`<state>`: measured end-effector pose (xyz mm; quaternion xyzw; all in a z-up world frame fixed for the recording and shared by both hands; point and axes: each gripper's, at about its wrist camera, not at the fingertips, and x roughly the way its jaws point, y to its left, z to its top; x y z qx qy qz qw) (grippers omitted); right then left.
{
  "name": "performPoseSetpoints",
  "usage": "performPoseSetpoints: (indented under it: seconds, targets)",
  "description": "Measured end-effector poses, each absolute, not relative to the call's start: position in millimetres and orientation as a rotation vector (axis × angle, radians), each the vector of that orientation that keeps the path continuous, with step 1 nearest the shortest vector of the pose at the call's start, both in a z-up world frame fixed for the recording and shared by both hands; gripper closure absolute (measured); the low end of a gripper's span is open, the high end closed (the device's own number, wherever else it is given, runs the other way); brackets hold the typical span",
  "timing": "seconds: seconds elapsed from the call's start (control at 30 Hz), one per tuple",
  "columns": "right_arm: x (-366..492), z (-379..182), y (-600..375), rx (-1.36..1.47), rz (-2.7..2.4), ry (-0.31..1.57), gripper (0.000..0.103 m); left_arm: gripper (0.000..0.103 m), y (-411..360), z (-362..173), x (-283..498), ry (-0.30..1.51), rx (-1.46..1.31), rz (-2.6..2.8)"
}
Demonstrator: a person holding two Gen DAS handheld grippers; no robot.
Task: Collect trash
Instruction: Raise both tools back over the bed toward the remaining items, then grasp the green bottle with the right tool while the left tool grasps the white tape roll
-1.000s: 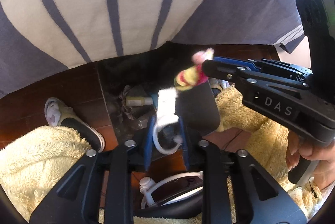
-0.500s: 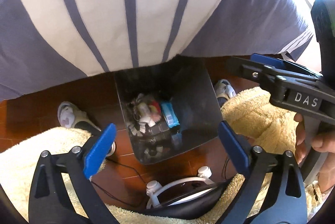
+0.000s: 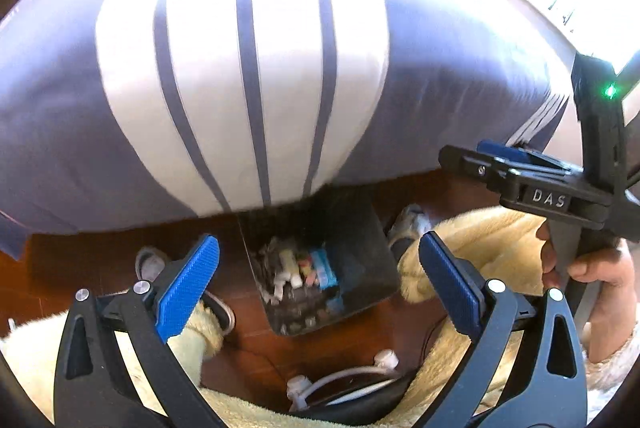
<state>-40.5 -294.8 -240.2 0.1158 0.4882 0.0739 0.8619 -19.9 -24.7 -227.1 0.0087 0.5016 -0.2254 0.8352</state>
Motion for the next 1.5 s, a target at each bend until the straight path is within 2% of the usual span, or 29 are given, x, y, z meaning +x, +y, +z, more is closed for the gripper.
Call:
performPoseSetpoints:
  seconds: [0.17, 0.27, 0.37, 0.67, 1.13, 1.5]
  targets:
    - [-39, -194, -300, 0.198, 0.136, 0.912, 0.014, 0.008, -18, -186, -11, 0.961, 0.011, -0.453]
    - [-35, -169, -303, 0.177, 0.133, 0.851, 0.007, 0.008, -15, -166, -4, 0.909, 0.020, -0.439]
    - [-26, -147, -303, 0.142, 0.136, 0.796, 0.006, 0.008, -14, -149, 5, 0.867, 0.027, -0.426]
    - [24, -116, -306, 0.105, 0.146, 0.761, 0.006, 0.008, -13, -116, 54, 0.796, 0.012, -0.398]
    - [113, -121, -304, 0.101, 0.144, 0.799, 0.006, 0.008, -21, -127, 149, 0.830, -0.004, -0.397]
    - [214, -132, -309, 0.097, 0.100, 0.825, 0.006, 0.008, -40, -142, 218, 0.863, 0.029, -0.398]
